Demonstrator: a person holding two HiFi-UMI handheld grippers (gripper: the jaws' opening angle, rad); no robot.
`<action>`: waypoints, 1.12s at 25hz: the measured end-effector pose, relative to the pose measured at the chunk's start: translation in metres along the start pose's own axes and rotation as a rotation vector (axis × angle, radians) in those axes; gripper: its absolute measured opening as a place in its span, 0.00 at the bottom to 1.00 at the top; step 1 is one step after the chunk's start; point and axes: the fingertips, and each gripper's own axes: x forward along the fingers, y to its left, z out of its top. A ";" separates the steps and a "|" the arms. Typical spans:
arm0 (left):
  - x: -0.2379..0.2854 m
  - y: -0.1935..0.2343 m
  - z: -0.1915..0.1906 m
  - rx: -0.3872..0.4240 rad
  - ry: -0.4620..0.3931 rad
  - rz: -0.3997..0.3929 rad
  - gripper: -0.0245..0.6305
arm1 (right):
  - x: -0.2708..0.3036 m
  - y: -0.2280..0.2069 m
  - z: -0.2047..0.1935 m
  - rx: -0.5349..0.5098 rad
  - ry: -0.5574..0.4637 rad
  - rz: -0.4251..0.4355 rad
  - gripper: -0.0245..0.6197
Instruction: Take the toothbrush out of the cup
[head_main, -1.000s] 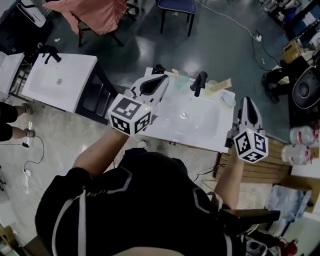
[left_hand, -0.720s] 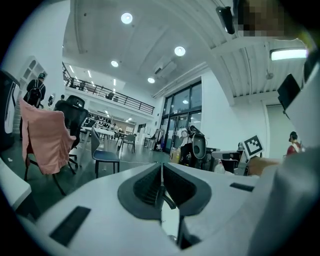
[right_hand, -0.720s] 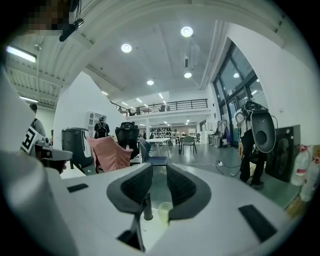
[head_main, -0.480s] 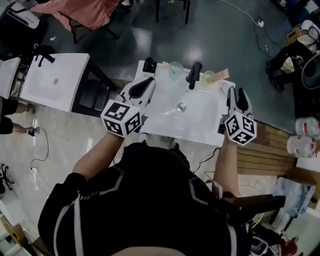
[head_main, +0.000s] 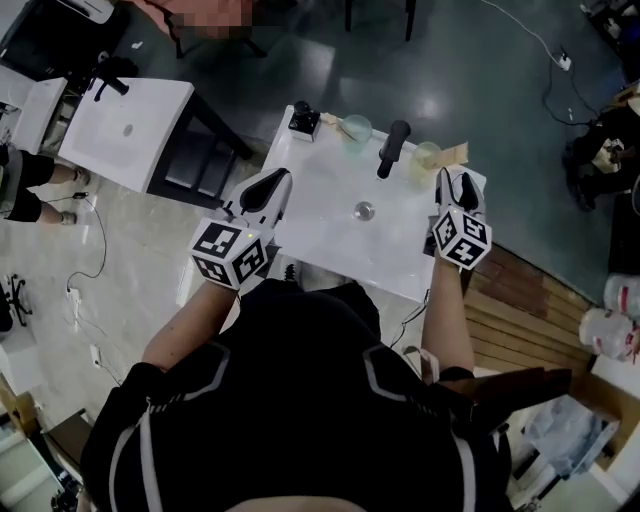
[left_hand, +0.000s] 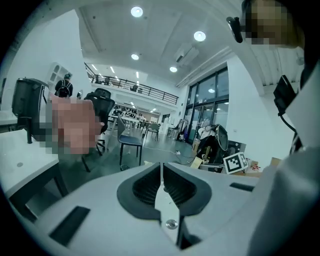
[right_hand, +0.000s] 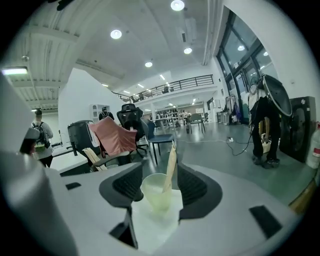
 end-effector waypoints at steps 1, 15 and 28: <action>-0.001 0.000 -0.004 -0.005 0.004 0.017 0.05 | 0.007 -0.002 -0.005 0.004 0.008 0.007 0.39; -0.019 -0.016 -0.040 -0.035 0.053 0.158 0.05 | 0.070 -0.011 -0.032 0.027 0.034 0.097 0.30; -0.036 -0.017 -0.040 -0.047 0.046 0.168 0.05 | 0.065 -0.009 -0.020 0.029 0.013 0.081 0.10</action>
